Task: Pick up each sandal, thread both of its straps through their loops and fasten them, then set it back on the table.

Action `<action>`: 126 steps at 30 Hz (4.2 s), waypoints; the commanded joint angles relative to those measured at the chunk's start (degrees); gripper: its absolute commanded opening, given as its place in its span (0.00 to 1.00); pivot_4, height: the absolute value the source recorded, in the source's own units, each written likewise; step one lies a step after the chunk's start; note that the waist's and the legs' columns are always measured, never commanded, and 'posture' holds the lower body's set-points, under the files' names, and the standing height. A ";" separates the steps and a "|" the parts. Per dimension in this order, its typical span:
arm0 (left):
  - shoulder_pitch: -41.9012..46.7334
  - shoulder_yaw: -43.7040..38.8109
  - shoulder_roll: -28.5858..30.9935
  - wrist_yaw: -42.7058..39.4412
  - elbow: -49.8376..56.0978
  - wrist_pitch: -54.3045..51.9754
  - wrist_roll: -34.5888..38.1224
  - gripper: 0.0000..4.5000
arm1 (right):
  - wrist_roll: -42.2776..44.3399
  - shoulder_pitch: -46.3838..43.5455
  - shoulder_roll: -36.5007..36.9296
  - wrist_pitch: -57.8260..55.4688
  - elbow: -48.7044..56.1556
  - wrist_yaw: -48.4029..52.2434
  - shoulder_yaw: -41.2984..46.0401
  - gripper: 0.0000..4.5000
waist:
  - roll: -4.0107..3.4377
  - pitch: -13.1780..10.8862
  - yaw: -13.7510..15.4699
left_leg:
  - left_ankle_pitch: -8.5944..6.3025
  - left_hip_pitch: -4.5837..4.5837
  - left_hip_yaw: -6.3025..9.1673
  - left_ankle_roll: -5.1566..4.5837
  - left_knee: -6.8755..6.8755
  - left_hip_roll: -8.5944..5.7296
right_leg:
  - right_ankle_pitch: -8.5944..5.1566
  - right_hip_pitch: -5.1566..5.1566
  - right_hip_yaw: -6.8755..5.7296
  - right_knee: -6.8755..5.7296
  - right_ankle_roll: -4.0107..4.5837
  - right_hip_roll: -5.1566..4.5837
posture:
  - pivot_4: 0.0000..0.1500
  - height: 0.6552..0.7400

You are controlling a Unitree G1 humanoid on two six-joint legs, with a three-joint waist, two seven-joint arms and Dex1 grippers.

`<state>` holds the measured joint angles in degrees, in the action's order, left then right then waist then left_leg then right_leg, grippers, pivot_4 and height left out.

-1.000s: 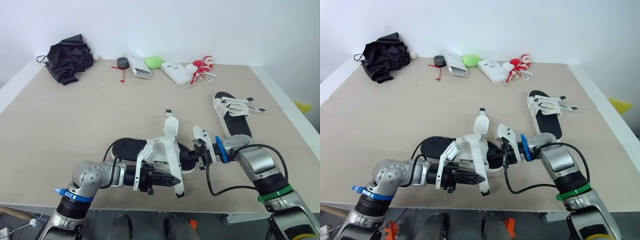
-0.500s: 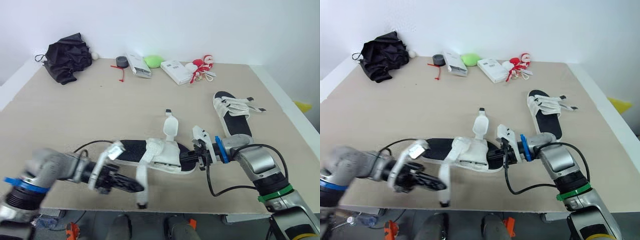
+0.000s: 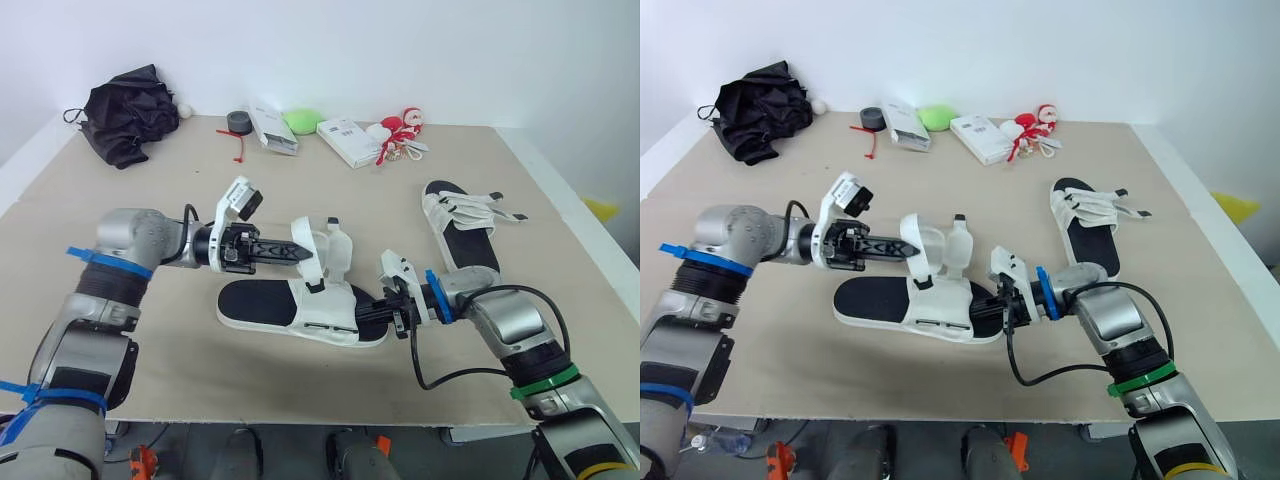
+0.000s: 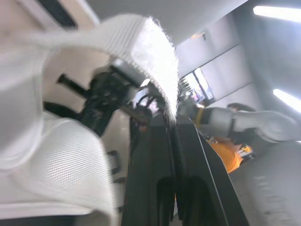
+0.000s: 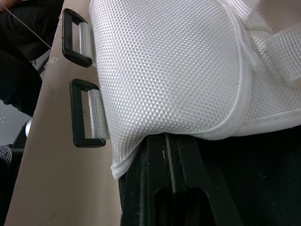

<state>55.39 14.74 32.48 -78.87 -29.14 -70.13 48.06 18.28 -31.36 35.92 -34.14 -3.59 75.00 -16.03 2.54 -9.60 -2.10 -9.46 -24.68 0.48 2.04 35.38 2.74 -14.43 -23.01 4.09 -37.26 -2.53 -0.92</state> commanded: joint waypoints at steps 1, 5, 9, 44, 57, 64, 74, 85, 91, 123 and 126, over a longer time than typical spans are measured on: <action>4.17 4.11 -3.49 -4.87 -6.91 7.27 -7.56 0.02 | -2.87 2.78 1.03 -2.15 -2.29 -3.55 -1.18 0.00 | 0.00 0.00 0.02 | 0.00 -0.06 0.02 0.00 0.02 0.01 | 0.00 -0.05 0.01 0.00 0.02 0.02 | 1.00 0.98; 4.66 6.89 -4.86 -10.18 -8.00 8.44 -10.55 0.02 | -2.63 3.48 1.32 -2.77 -1.35 -3.94 -0.61 0.00 | 0.00 0.00 0.02 | 0.01 -0.14 0.02 -0.02 0.13 0.00 | -0.07 -0.06 0.04 0.00 0.17 0.01 | 1.00 0.98; 5.00 8.57 -5.03 -13.10 -7.70 7.93 -12.00 0.02 | -2.73 3.79 1.48 -2.98 -1.10 -4.06 -0.41 0.00 | 0.00 0.00 -0.06 | 0.02 -0.18 -0.01 -0.02 0.15 -0.02 | -0.07 -0.09 0.08 0.00 0.17 0.00 | 1.00 0.98; -0.69 12.95 -2.46 -13.25 3.52 16.77 -16.99 0.02 | -2.23 5.05 1.04 -3.76 0.66 -4.66 -0.70 0.00 | -0.07 0.05 -0.14 | 0.03 -0.27 0.11 -0.04 0.23 -0.01 | 0.07 -0.11 0.05 -0.11 -0.14 0.06 | 1.00 0.98; -9.43 10.28 1.39 -12.12 22.89 26.26 -20.11 0.13 | -2.43 4.79 0.55 -3.25 -0.16 -4.80 -0.74 0.00 | -0.12 0.07 -0.12 | 0.03 -0.25 0.11 -0.06 0.29 0.00 | 0.07 -0.08 0.07 -0.16 -0.17 0.07 | 1.00 0.98; -10.05 6.01 -2.84 -2.62 19.87 30.38 -23.02 0.57 | -2.47 4.51 0.46 -3.01 -0.60 -4.56 -0.70 0.00 | -0.19 0.13 -0.07 | 0.02 -0.15 0.14 -0.09 0.31 0.01 | 0.07 0.04 0.06 -0.20 -0.17 0.09 | 1.00 0.98; -13.88 -5.02 6.37 -6.13 35.41 22.84 -11.84 0.65 | -2.05 4.62 0.86 -3.02 -0.48 -4.44 -0.63 0.00 | -0.22 0.14 0.02 | 0.12 0.01 0.05 -0.23 0.42 0.00 | 0.04 0.21 0.15 -0.20 0.08 0.08 | 1.00 0.98; -33.55 -7.29 6.99 -0.81 42.90 34.29 -14.96 0.65 | -2.22 4.23 0.26 -2.79 -1.01 -4.29 -1.27 0.00 | -0.28 0.18 0.10 | 0.12 0.10 -0.04 -0.23 0.32 0.01 | -0.03 0.21 0.17 -0.23 0.13 0.00 | 1.00 0.98; -39.62 -5.04 4.32 2.77 43.72 38.97 -17.62 0.65 | -2.13 3.88 0.64 -2.74 -1.13 -4.17 -0.88 0.00 | -0.31 0.23 0.22 | 0.11 0.15 -0.17 -0.22 0.28 0.02 | -0.02 0.19 0.20 -0.22 0.16 -0.06 | 1.00 0.98; -39.81 -0.74 -4.55 14.68 42.05 38.06 -18.30 0.27 | -2.02 5.11 1.42 -2.79 0.35 -4.73 -0.35 0.00 | -0.35 0.29 0.41 | 0.11 0.19 -0.23 -0.22 0.29 0.01 | 0.00 0.18 0.19 -0.20 0.21 -0.10 | 1.00 0.98; -39.85 -0.74 -4.29 14.91 42.07 37.96 -18.11 0.03 | -1.99 5.14 1.40 -2.77 0.41 -4.73 -0.34 0.00 | -0.35 0.29 0.41 | 0.11 0.18 -0.24 -0.22 0.28 0.01 | 0.00 0.18 0.19 -0.20 0.20 -0.10 | 1.00 0.98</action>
<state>14.82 14.30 28.03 -63.87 12.09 -32.10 29.69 18.39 -28.51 35.93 -35.28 -1.19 71.25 -14.30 2.19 -9.31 -1.69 -9.35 -24.50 0.24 1.82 35.66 2.75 -14.43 -22.83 4.28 -37.45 -2.33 -1.02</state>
